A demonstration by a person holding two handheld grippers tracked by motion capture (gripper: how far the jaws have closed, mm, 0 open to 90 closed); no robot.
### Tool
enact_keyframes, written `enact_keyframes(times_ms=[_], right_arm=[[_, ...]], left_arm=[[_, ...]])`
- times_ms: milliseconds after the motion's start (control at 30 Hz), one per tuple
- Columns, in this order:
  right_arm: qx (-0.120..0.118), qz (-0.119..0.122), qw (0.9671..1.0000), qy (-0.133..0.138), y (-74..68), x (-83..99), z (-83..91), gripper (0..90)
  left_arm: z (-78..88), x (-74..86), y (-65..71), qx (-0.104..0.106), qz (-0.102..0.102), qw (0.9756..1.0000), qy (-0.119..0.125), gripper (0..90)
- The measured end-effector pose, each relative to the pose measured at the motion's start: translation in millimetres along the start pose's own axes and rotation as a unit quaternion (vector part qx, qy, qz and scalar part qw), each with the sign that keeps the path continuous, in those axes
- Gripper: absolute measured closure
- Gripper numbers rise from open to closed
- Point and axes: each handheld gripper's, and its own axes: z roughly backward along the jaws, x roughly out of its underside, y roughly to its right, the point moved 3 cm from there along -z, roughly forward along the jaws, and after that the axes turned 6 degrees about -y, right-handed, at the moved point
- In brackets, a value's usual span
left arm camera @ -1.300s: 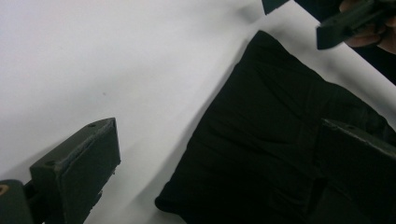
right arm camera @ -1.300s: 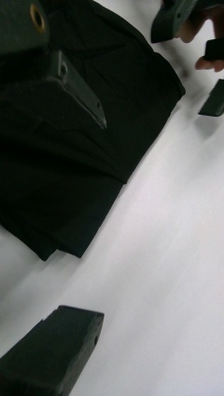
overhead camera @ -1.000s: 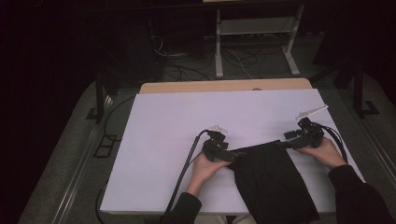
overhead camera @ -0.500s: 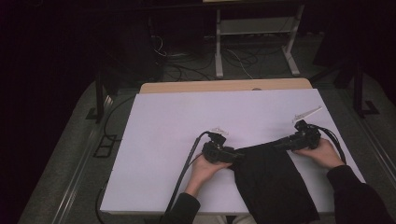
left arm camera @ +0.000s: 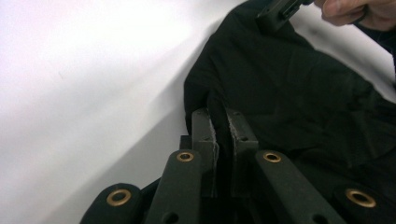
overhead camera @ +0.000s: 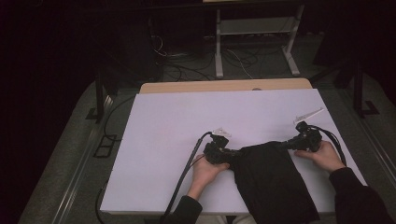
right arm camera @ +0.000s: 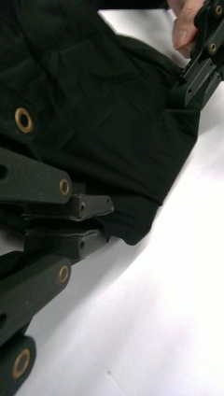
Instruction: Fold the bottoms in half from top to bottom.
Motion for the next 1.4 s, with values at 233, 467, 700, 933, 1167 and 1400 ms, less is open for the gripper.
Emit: enact_keyframes(times_ms=[233, 467, 700, 933, 1167, 1400], right_arm=[[0.012, 0.021, 0.9981, 0.057, -20.6, -14.3, 10.7, 83.8], [0.016, 0.013, 0.9964, 0.082, -33.2, -33.8, 7.9, 83.7], [0.019, 0.005, 0.995, 0.098, -37.2, -59.0, 5.7, 83.8], [0.027, -0.016, 0.9939, 0.106, -32.3, -84.8, -3.4, 83.8], [0.033, -0.024, 0.9924, 0.116, -30.8, -103.8, -10.7, 83.9], [0.045, -0.03, 0.9913, 0.12, -24.8, -119.5, -21.9, 83.9]], left_arm=[[31.0, -17.0, 3.9, -0.031, -0.033, 0.9989, 0.016, 83.4], [56.4, -30.2, -7.7, -0.076, -0.052, 0.9957, -0.011, 83.3], [80.5, -47.5, -29.2, -0.092, -0.054, 0.9943, -0.008, 83.4], [92.3, -60.1, -48.9, -0.11, -0.057, 0.9921, -0.016, 83.3], [100.9, -69.8, -70.7, -0.128, -0.052, 0.9902, -0.016, 83.3], [100.6, -78.5, -97.5, -0.143, -0.041, 0.9887, -0.016, 83.3]])
